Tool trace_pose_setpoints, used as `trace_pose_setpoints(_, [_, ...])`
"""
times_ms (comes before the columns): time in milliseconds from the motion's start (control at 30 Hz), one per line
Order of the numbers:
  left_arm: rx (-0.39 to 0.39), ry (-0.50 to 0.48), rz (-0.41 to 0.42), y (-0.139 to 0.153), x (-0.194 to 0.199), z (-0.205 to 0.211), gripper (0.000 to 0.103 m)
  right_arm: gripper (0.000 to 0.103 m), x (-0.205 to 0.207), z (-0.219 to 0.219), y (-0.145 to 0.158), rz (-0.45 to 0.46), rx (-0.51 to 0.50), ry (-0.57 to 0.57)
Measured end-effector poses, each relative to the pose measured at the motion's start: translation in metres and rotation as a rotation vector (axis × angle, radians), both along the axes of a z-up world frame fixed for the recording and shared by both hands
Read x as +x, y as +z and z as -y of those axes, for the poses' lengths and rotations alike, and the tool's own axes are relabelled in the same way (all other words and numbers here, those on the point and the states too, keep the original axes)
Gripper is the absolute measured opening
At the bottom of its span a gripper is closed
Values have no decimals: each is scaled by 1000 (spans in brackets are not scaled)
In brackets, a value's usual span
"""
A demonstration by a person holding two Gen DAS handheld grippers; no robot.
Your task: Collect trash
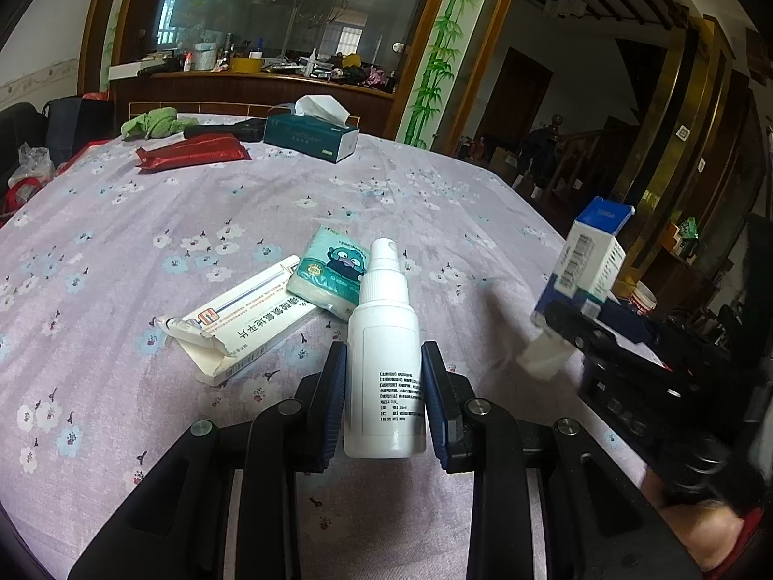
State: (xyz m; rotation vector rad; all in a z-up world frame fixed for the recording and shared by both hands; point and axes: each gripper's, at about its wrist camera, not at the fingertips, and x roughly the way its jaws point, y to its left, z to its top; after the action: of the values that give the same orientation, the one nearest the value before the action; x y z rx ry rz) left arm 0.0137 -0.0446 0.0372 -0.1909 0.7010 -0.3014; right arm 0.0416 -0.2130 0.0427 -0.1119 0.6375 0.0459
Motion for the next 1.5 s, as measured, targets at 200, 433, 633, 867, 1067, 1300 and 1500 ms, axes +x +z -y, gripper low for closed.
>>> trace_pose_setpoints(200, [21,-9,24,5,-6,6,28,45,-28,18,10,-105,124,77])
trace_pose_setpoints(433, [20,-67,48,19,-34,24,28,45,-69,52,11,-190,199,104])
trace_pose_setpoints(633, [26,-135,46,28,-58,50,29,45,-104,93,20,-150,245,36])
trace_pose_setpoints(867, [29,-286,38,45,-76,112,29,45,-136,159,36,-95,333,-87])
trace_pose_setpoints(1067, [4,-470,15,63,-87,192,29,45,-163,245,44,-60,392,-260])
trace_pose_setpoints(1300, [-40,-639,-45,71,-86,291,29,45,-182,338,52,-28,427,-415])
trace_pose_setpoints(1500, [-48,-707,-87,66,-80,363,29,45,-177,387,51,-41,443,-466])
